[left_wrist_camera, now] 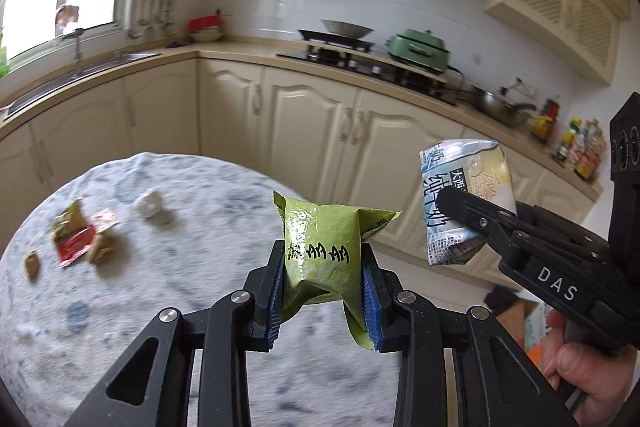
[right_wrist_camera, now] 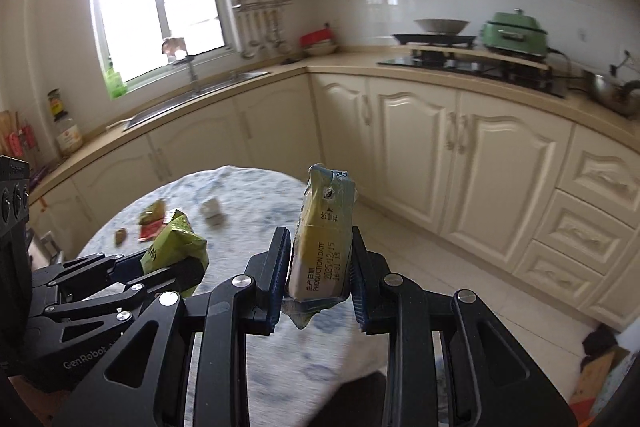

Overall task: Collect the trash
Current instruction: 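Carry both packets to the blue bin and open both grippers, then move both tools back to the table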

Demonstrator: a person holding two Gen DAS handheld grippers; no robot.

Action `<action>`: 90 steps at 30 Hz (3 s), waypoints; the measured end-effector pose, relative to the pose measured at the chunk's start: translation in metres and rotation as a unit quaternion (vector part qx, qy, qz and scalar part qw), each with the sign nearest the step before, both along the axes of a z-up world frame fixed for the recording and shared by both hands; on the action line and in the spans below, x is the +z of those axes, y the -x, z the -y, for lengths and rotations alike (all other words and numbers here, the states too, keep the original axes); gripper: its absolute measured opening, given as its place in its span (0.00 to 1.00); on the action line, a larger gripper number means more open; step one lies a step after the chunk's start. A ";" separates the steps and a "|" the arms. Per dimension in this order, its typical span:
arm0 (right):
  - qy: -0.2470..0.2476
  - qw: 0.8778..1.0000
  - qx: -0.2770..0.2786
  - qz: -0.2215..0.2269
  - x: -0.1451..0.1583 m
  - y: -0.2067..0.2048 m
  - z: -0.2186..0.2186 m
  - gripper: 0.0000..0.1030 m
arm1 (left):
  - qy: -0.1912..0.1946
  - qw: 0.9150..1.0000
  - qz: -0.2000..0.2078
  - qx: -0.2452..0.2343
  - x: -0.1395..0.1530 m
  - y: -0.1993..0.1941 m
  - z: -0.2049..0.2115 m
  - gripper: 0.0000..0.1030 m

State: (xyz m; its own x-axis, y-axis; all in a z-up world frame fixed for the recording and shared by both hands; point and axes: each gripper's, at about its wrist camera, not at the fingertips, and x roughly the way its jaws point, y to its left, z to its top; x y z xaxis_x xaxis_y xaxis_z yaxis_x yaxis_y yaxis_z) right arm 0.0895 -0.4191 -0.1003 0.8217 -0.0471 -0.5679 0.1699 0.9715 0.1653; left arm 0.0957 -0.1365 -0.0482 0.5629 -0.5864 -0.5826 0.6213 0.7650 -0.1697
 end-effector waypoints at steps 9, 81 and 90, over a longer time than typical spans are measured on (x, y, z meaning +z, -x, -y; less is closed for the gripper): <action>0.009 0.997 -0.077 -0.030 -0.026 0.042 0.070 0.27 | -0.012 0.997 -0.021 -0.080 -0.008 0.005 0.087 0.29; -0.126 0.979 -0.156 -0.036 -0.061 0.058 0.151 1.00 | -0.041 0.996 -0.058 -0.050 -0.067 -0.062 0.192 0.99; -0.109 0.993 -0.047 -0.028 -0.034 -0.002 0.049 1.00 | -0.006 0.998 -0.014 0.057 -0.036 -0.031 0.045 0.99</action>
State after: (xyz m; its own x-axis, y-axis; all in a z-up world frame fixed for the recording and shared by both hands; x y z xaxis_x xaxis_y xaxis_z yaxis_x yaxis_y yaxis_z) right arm 0.0914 -0.4680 -0.1347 0.7859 0.0066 -0.6183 0.2732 0.8933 0.3568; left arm 0.1265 -0.1811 -0.0839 0.6097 -0.5119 -0.6052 0.5245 0.8330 -0.1761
